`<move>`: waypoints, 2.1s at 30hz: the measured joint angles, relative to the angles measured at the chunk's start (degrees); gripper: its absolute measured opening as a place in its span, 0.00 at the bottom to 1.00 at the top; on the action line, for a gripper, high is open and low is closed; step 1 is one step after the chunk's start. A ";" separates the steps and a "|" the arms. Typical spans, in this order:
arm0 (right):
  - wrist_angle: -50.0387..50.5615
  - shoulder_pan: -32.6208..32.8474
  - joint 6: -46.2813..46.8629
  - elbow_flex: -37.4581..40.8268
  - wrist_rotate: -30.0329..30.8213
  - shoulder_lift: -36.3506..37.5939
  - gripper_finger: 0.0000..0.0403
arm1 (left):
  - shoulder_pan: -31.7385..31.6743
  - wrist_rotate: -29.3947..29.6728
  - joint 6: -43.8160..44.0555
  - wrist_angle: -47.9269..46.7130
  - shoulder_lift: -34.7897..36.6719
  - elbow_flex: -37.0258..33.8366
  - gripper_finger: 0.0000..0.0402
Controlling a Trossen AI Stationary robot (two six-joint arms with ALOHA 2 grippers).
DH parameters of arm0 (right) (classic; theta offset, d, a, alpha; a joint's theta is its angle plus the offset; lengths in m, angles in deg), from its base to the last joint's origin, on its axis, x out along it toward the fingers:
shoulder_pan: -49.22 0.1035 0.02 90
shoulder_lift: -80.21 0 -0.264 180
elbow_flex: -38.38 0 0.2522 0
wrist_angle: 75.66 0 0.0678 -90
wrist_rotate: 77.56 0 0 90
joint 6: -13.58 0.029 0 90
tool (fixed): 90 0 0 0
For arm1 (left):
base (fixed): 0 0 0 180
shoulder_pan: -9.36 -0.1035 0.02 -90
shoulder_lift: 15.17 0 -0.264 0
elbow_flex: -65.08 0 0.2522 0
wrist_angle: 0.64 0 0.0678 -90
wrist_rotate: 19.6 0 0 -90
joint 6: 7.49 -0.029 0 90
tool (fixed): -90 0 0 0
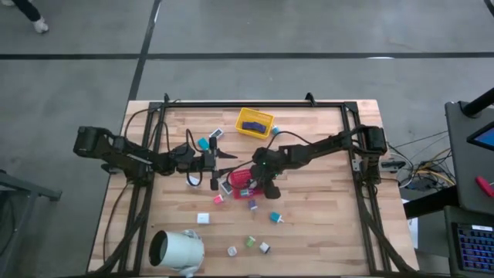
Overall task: Pick & Place Office items
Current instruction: Put the top white and black charger adapter into the red bin, then put the black digital clock into the yellow bin
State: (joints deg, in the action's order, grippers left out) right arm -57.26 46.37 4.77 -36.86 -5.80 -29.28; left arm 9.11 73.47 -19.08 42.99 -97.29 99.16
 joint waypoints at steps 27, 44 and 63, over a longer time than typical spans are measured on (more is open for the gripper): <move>-0.03 -0.04 2.59 0.00 0.35 0.25 0.59 | 0.00 0.00 0.00 0.00 0.00 0.00 0.44; -13.09 -0.02 1.43 1.92 0.37 1.56 0.58 | 0.00 0.00 0.00 -1.46 4.13 -1.67 0.44; -38.68 0.77 0.68 18.49 0.22 14.81 0.56 | -0.25 3.00 1.41 -4.28 8.81 -5.37 0.44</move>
State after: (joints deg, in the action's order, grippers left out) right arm -95.94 47.14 5.45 -18.36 -5.59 -14.48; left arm 8.86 76.47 -17.67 38.70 -88.48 93.79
